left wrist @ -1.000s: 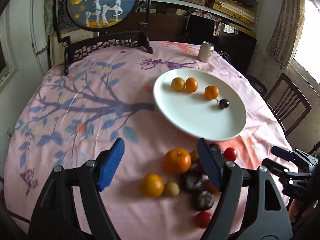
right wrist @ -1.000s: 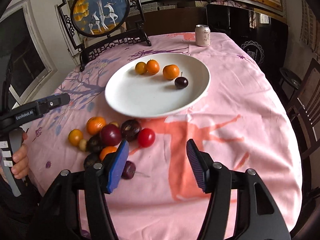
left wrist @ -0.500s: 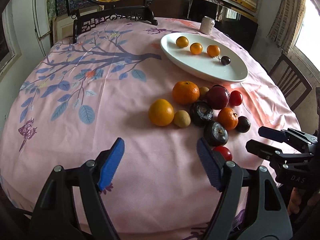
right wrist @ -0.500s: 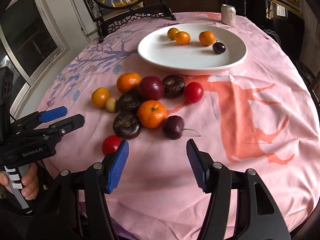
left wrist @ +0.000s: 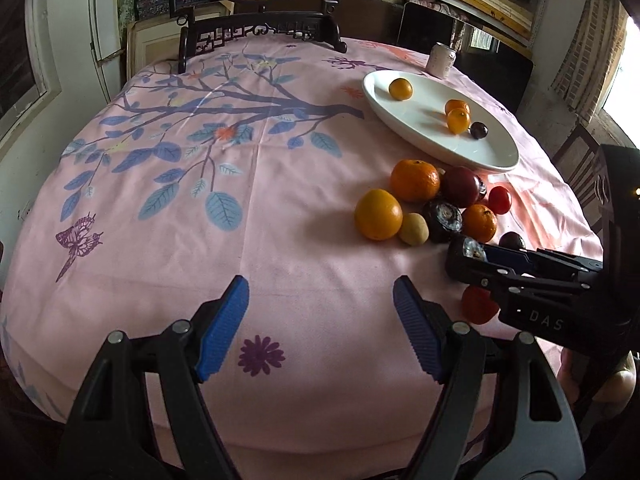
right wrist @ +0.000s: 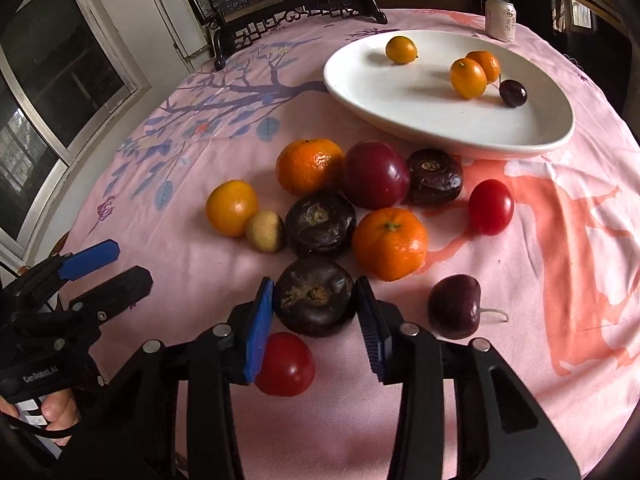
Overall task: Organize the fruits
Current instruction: 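Grasp a dark plum with the right tool while the left grasps a red tomato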
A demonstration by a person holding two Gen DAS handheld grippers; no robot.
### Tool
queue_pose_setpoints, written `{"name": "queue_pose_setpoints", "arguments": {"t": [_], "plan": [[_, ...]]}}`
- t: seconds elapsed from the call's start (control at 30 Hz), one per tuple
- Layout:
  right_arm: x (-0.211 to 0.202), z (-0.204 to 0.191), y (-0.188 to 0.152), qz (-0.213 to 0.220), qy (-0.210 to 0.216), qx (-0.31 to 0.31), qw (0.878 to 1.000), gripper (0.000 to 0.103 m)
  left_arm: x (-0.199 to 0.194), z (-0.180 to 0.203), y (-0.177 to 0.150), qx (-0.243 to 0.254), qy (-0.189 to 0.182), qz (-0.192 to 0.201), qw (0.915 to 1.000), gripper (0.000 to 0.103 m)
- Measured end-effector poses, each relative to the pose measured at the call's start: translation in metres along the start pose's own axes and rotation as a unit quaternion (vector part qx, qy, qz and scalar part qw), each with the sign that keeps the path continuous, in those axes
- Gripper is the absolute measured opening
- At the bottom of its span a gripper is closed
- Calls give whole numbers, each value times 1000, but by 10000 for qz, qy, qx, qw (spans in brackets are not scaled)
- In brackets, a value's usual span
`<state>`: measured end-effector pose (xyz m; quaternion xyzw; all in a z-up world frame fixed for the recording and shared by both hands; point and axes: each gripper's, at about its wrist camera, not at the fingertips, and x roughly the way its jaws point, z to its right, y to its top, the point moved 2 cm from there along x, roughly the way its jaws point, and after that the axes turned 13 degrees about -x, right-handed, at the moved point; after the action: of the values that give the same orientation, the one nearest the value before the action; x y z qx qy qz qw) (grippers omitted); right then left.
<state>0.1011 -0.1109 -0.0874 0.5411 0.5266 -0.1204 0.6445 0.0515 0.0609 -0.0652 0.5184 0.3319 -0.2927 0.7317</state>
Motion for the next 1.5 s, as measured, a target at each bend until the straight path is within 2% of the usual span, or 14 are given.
{"name": "queue_pose_setpoints", "arguments": {"t": [0.13,0.3,0.47,0.7,0.8,0.83,0.87,0.9,0.93,1.27,1.5], "plan": [[-35,2,-8,261,-318,-89,9991,42,4,17,-6,221,-161,-131,9995,77],[-69,25,-32,424,-830,106,9956,42,14,54,-25,643,-464,-427,9959,77],[-74,37,-48,444,-691,294,9962,42,25,84,-36,881,-494,-566,9933,77],[-81,43,-58,538,-623,404,9958,42,39,110,-35,912,-682,-698,9910,75],[-85,46,-61,581,-622,437,9954,42,46,118,-33,898,-764,-740,9903,66],[-85,47,-62,594,-617,448,9953,42,50,119,-33,887,-786,-772,9899,60],[-85,48,-62,600,-613,457,9953,42,53,121,-33,892,-808,-798,9895,51],[-86,49,-63,604,-606,474,9952,42,54,123,-31,921,-762,-712,9903,45],[-85,50,-64,606,-602,491,9951,42,56,125,-30,941,-805,-704,9898,32],[-87,55,-64,640,-587,544,9947,42,43,126,-27,894,-963,-603,9895,32],[-84,63,-55,628,-644,550,9944,42,29,122,-6,904,-951,-428,9904,32]]}}
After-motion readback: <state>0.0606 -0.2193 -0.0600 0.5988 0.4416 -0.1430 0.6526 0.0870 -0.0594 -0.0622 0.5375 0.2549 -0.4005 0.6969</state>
